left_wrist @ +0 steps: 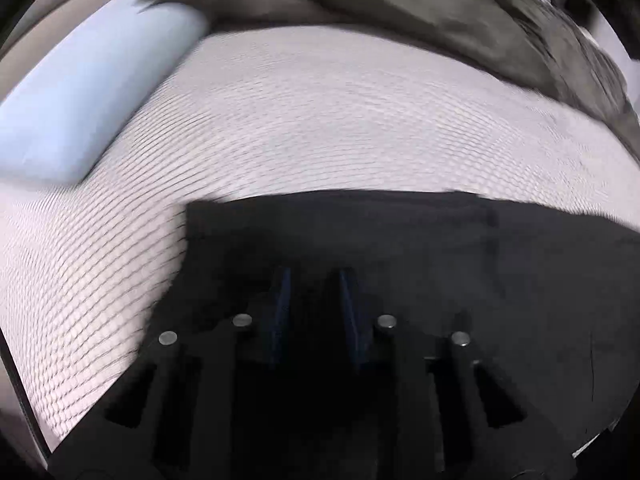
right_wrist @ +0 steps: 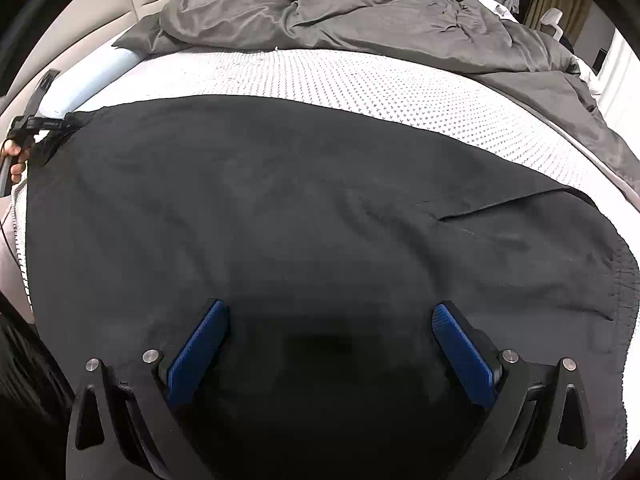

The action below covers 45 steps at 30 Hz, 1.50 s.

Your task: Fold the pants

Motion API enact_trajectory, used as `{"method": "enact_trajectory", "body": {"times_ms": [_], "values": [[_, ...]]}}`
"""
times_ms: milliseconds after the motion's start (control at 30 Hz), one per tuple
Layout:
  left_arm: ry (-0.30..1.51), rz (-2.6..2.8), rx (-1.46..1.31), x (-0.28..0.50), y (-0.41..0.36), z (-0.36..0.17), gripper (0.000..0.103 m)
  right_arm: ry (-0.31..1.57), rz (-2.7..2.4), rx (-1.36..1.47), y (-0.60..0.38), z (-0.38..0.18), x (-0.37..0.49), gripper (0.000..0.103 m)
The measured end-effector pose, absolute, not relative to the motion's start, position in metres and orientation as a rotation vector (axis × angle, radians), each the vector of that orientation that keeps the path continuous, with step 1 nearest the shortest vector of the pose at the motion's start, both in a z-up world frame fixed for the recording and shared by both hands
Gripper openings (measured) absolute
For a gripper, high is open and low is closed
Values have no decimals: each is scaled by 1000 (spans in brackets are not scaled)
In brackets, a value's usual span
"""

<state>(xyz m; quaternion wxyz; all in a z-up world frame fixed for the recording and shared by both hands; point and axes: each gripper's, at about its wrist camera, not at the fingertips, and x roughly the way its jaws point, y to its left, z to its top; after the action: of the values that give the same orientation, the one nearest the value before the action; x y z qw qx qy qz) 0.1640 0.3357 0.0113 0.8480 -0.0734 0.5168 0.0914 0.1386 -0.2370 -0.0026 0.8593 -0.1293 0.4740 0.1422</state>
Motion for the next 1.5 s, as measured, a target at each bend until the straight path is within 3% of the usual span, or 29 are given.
{"method": "enact_trajectory", "body": {"times_ms": [133,200,233,267,333,467,700,967,1033,1200,1300,1500], "values": [[1033,154,-242,128,340,27,25,994,295,-270,-237,-2,139,102],[1009,152,-241,106,322,41,42,992,291,-264,-236,0,139,103],[994,147,-245,89,307,51,68,993,290,-253,-235,2,138,103],[966,139,-249,73,291,59,88,992,297,-238,-234,5,137,103],[904,85,-232,68,246,70,102,965,332,-214,-226,16,131,103],[884,-77,-201,58,138,71,102,910,391,-229,-193,30,116,103],[1011,-244,63,69,-42,12,102,958,409,-350,-164,5,95,103],[1010,-213,7,69,-27,6,103,948,155,-167,-330,15,78,99],[1005,-224,20,79,-8,5,103,926,202,-101,-344,21,73,97],[1003,-216,35,101,2,-1,103,906,86,-267,-322,20,68,100],[1002,-195,29,115,10,0,103,860,76,-118,-341,37,48,100],[977,-215,26,111,8,12,103,740,48,455,-435,45,-26,100]]}}
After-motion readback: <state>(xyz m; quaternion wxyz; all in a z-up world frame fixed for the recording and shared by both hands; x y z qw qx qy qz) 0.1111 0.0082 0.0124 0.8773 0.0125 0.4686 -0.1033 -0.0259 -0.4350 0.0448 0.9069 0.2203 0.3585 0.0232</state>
